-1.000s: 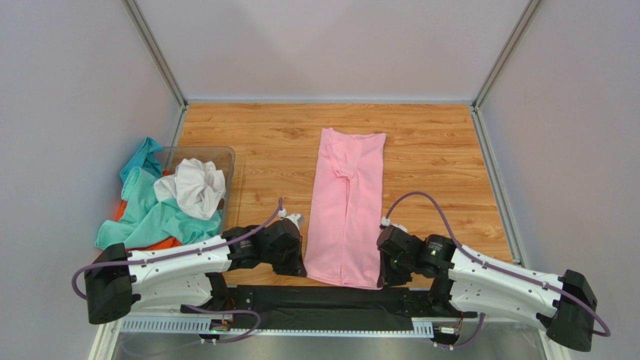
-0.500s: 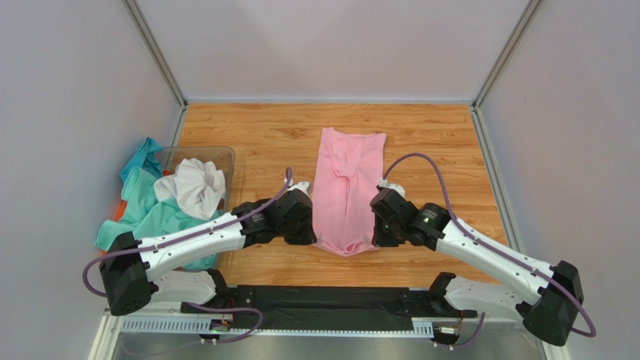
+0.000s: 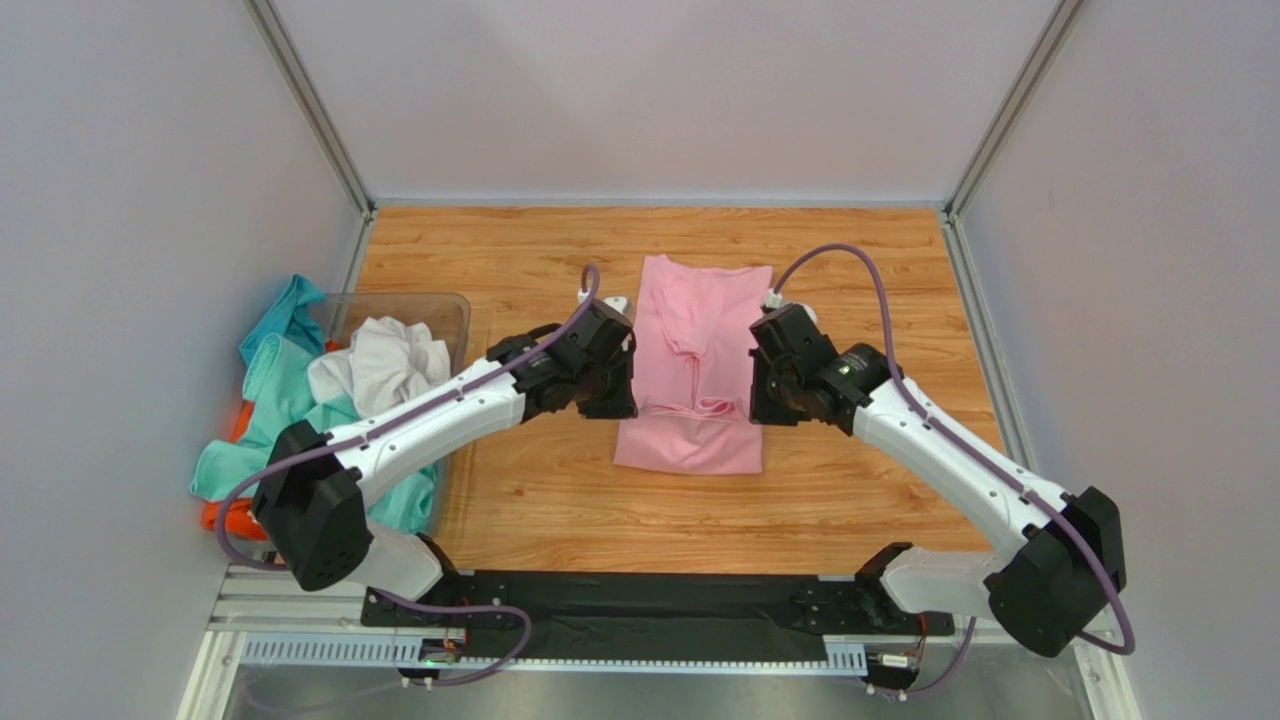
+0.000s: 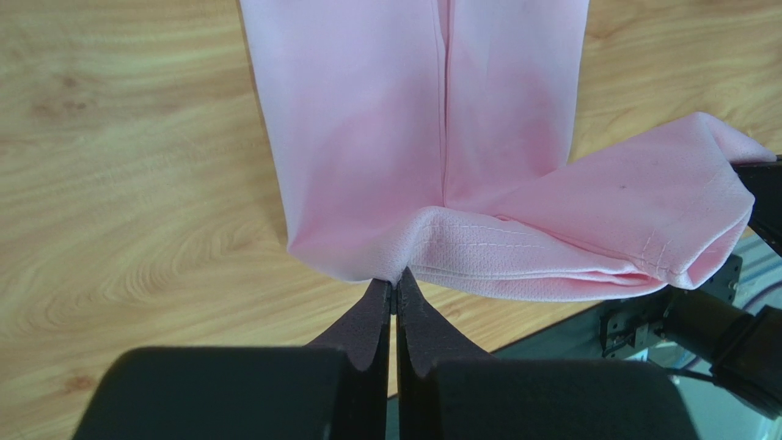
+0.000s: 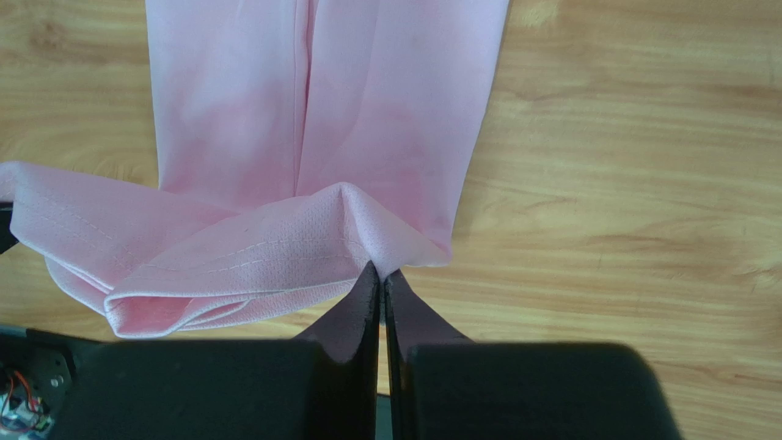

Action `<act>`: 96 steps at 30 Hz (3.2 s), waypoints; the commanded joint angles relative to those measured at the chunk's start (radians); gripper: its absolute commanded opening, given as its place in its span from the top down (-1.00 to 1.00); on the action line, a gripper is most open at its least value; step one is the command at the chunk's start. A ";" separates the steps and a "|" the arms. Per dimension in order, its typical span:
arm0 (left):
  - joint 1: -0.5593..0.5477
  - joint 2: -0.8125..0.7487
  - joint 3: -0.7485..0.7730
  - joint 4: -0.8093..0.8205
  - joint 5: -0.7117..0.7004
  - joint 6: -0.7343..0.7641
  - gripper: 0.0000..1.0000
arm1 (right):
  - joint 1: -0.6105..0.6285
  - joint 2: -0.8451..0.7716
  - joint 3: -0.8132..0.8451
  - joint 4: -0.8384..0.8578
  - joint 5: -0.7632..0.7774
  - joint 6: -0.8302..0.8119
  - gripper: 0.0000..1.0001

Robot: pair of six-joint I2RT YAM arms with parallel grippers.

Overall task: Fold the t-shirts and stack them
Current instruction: Fold the tshirt

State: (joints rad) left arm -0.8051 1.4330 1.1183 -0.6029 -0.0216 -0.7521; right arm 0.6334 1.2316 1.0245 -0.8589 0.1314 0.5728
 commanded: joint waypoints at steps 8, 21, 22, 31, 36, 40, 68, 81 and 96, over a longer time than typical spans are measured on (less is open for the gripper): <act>0.101 0.161 0.187 -0.011 0.077 0.138 1.00 | -0.124 0.140 0.126 0.066 -0.044 -0.100 1.00; 0.170 0.357 0.328 -0.015 0.126 0.198 1.00 | -0.231 0.299 0.178 0.136 -0.116 -0.143 1.00; 0.175 0.368 0.333 -0.014 0.132 0.200 0.99 | -0.238 0.319 0.180 0.141 -0.116 -0.143 1.00; 0.207 0.471 0.374 -0.006 0.147 0.204 0.96 | -0.287 0.431 0.181 0.224 -0.194 -0.136 0.99; 0.221 0.526 0.387 0.014 0.157 0.204 0.85 | -0.305 0.492 0.184 0.264 -0.199 -0.123 0.93; 0.231 0.541 0.394 0.025 0.186 0.217 0.50 | -0.320 0.508 0.200 0.262 -0.196 -0.128 0.70; 0.225 -0.210 -0.371 0.222 0.288 0.023 -0.99 | -0.161 0.083 -0.219 0.333 -0.368 -0.039 -1.00; 0.225 0.055 -0.292 0.299 0.338 0.045 -0.55 | -0.158 0.029 -0.339 0.324 -0.274 0.036 -1.00; 0.225 0.237 -0.236 0.316 0.351 0.059 0.14 | -0.159 0.025 -0.379 0.319 -0.242 0.059 -0.91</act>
State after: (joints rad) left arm -0.5797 1.6474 0.8597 -0.3092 0.3141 -0.7094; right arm 0.4747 1.2724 0.6514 -0.5621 -0.1341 0.6121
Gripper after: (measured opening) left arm 0.453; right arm 0.960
